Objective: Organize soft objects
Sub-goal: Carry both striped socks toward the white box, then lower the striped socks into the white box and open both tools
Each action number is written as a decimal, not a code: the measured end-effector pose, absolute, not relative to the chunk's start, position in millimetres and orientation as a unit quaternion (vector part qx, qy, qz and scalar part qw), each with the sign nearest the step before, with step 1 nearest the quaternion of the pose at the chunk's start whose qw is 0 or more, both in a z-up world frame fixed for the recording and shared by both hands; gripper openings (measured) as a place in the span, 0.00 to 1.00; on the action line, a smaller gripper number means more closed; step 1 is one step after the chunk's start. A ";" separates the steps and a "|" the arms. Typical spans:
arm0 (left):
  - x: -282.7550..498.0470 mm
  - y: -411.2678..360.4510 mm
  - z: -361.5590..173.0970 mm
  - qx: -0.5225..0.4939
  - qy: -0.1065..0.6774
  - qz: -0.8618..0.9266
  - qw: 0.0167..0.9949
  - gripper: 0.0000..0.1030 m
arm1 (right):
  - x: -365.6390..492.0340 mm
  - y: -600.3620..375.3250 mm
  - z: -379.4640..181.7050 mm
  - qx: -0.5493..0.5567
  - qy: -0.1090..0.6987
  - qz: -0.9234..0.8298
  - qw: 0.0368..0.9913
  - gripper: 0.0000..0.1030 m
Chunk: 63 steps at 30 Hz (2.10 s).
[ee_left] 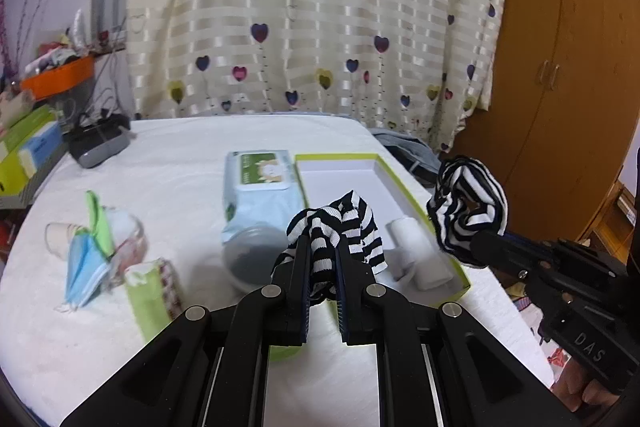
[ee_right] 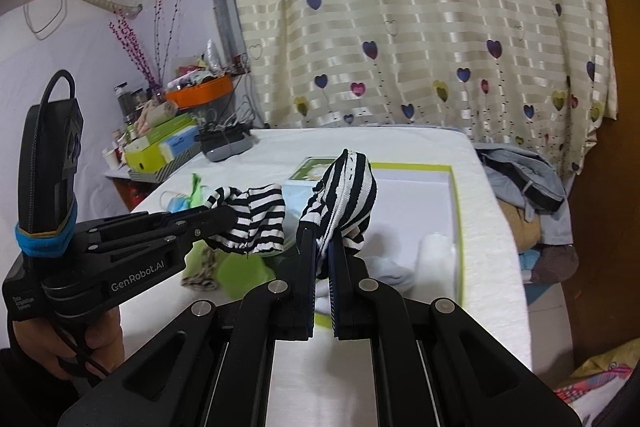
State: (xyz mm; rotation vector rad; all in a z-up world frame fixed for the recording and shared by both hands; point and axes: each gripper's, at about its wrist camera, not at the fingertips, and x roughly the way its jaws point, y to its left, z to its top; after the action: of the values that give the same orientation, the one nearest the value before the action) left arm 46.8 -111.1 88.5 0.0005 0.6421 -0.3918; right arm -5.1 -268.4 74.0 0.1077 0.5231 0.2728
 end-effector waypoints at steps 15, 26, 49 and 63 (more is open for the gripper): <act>82.5 -156.4 70.1 0.014 0.342 -0.210 0.916 0.10 | 25.2 -307.8 54.8 0.066 0.282 0.106 0.951 0.06; 108.2 -172.4 53.7 0.016 0.361 -0.206 0.910 0.10 | 63.8 -318.8 28.1 0.073 0.316 0.110 0.939 0.06; 136.9 -203.7 29.1 0.038 0.391 -0.209 0.895 0.14 | 96.2 -334.4 2.2 0.077 0.351 0.100 0.928 0.18; 120.7 -196.3 44.4 0.034 0.376 -0.223 0.899 0.27 | 74.1 -338.8 17.8 0.082 0.333 0.082 0.936 0.29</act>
State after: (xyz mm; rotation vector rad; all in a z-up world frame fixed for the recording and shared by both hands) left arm 120.7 -196.3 44.4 0.0707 0.7786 -0.4613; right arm 74.1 -338.8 17.8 0.1672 0.6803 0.1682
